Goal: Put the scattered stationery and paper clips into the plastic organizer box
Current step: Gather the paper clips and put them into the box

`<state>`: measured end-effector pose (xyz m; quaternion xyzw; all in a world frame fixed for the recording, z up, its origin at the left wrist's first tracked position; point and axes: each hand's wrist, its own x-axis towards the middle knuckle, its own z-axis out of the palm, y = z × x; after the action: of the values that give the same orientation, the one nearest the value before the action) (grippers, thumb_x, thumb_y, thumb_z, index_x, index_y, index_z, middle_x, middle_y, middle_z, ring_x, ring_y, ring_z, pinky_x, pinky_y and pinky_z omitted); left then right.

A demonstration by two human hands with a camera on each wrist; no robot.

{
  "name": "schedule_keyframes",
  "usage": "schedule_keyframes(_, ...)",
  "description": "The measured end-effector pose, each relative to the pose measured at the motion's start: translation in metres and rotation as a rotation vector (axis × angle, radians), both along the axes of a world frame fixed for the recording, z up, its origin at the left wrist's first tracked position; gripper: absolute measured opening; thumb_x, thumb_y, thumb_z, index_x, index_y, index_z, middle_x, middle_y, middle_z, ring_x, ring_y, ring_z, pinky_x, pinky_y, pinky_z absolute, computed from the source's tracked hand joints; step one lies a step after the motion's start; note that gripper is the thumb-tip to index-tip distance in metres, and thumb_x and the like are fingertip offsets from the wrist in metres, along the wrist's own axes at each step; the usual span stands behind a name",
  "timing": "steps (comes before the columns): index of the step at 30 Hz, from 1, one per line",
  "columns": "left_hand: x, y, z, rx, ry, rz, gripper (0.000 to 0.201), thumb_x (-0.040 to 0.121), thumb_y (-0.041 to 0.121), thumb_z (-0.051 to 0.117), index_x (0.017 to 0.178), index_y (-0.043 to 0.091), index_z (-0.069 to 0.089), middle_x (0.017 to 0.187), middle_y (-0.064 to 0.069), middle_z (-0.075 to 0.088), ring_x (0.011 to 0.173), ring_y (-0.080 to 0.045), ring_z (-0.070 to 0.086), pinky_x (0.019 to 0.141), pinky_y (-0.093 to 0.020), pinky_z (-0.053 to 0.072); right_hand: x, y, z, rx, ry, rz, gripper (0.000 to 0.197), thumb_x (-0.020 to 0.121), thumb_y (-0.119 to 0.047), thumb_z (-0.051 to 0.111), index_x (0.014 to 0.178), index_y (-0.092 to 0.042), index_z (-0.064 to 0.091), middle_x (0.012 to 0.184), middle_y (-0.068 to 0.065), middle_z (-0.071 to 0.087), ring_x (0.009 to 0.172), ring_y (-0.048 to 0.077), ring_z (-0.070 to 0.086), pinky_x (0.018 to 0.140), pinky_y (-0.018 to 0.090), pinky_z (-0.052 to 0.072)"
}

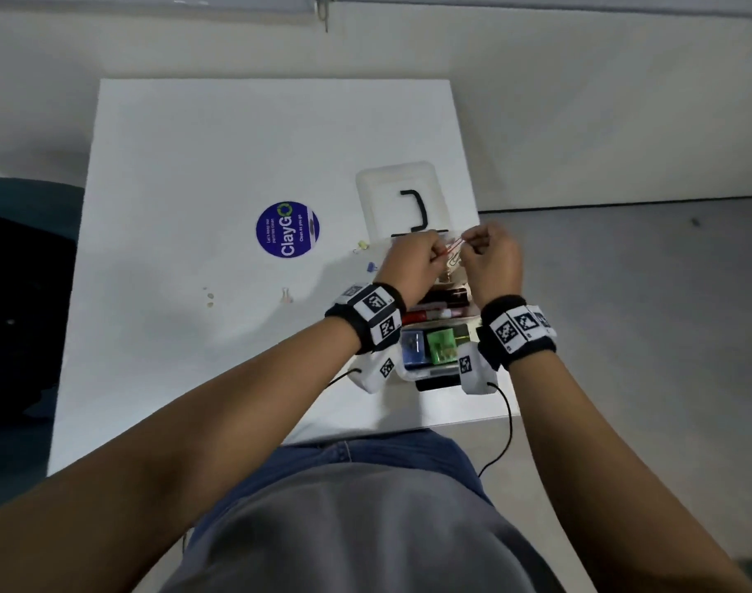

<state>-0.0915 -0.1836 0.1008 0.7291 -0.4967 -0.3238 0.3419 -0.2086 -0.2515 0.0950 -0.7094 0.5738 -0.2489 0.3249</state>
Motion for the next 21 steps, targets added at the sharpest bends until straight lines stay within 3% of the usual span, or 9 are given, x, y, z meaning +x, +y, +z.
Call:
schedule_keyframes(3, -0.017, -0.03, -0.011, 0.08, -0.094, -0.059, 0.012, 0.089, 0.007, 0.058, 0.091, 0.004, 0.069, 0.09, -0.013, 0.071, 0.088, -0.027, 0.066, 0.08, -0.035, 0.051, -0.01, -0.023, -0.018, 0.053, 0.121, 0.046, 0.016, 0.083, -0.001, 0.056, 0.091, -0.01, 0.066, 0.088, 0.009, 0.071, 0.08, 0.024, 0.068, 0.076, 0.034, 0.056)
schedule_keyframes(7, -0.011, -0.026, -0.021, 0.108, -0.226, -0.148, 0.038, 0.085, -0.002, 0.054, 0.122, 0.009, 0.056, 0.119, -0.012, 0.057, 0.105, -0.027, 0.059, 0.091, -0.038, 0.049, -0.012, -0.03, -0.029, 0.086, 0.303, 0.226, 0.025, 0.089, -0.002, 0.054, 0.109, -0.008, 0.066, 0.11, 0.013, 0.068, 0.096, 0.028, 0.066, 0.087, 0.038, 0.053)
schedule_keyframes(12, 0.054, 0.027, -0.028, 0.035, -0.222, 0.012, 0.018, 0.087, 0.011, 0.058, 0.105, 0.017, 0.059, 0.102, -0.004, 0.059, 0.088, -0.018, 0.06, 0.078, -0.033, 0.05, 0.016, 0.001, -0.017, -0.039, 0.238, 0.307, 0.033, 0.089, -0.002, 0.053, 0.119, -0.012, 0.061, 0.118, 0.009, 0.061, 0.101, 0.025, 0.062, 0.088, 0.039, 0.052)
schedule_keyframes(16, 0.119, 0.097, -0.055, 0.246, -0.254, 0.102, 0.009, 0.088, 0.011, 0.06, 0.095, 0.014, 0.064, 0.095, -0.005, 0.065, 0.084, -0.022, 0.063, 0.078, -0.036, 0.051, 0.076, 0.059, -0.015, 0.003, 0.128, 0.552, 0.026, 0.09, -0.006, 0.053, 0.112, -0.011, 0.063, 0.11, 0.008, 0.063, 0.095, 0.022, 0.063, 0.085, 0.037, 0.053)
schedule_keyframes(21, 0.155, 0.184, -0.1, 0.545, -0.341, -0.039, 0.02, 0.087, 0.008, 0.061, 0.105, 0.015, 0.065, 0.108, -0.007, 0.062, 0.098, -0.026, 0.064, 0.087, -0.039, 0.05, 0.132, 0.135, -0.052, 0.161, 0.414, 0.879, 0.029, 0.093, -0.007, 0.049, 0.12, -0.008, 0.057, 0.118, 0.013, 0.058, 0.106, 0.031, 0.058, 0.087, 0.038, 0.048)
